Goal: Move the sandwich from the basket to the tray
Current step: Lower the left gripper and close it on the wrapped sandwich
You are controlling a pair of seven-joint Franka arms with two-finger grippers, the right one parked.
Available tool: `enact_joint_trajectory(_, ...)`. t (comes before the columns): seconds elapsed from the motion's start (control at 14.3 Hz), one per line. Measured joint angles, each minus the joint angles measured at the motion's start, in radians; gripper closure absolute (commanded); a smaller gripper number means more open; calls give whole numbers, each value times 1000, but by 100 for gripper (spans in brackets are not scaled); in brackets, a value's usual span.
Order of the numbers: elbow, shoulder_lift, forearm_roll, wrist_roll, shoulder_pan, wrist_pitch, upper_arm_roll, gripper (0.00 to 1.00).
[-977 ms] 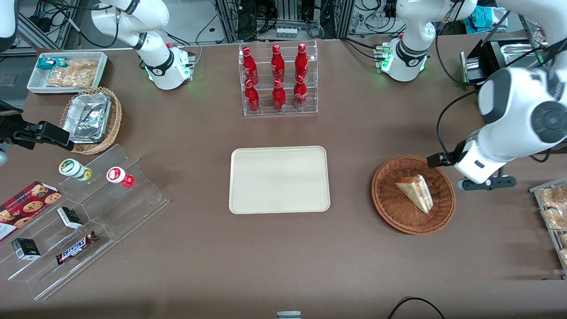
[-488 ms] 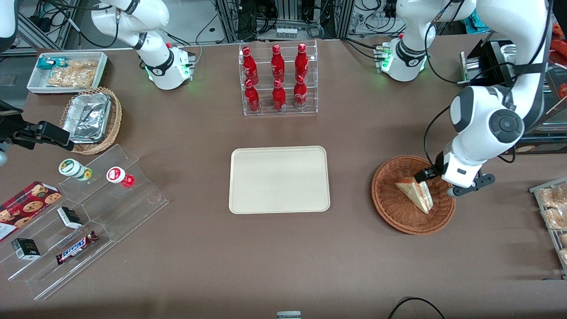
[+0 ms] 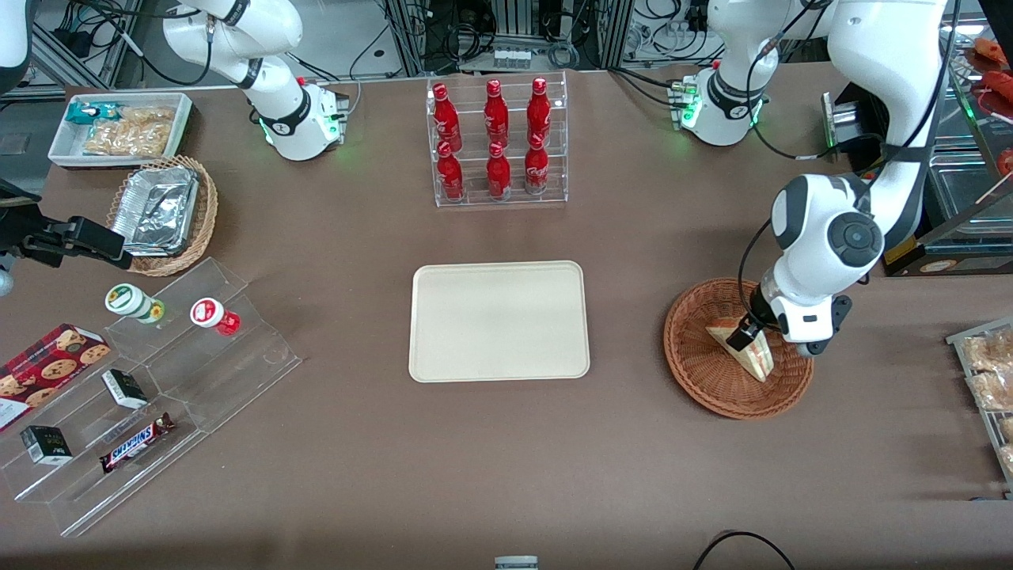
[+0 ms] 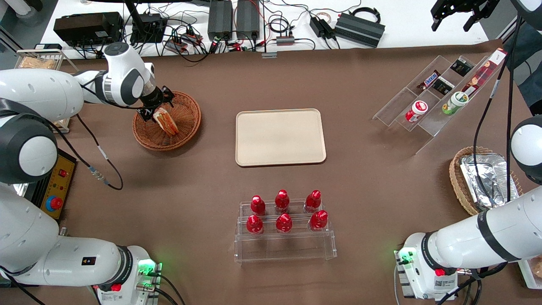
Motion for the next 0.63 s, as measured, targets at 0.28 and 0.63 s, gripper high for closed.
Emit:
enact_joint_trajectory(0.28,1,46,0,-1,2,12,6,91)
enact_joint_trajectory(0.63,49,38,2,16,1,-56,6,95)
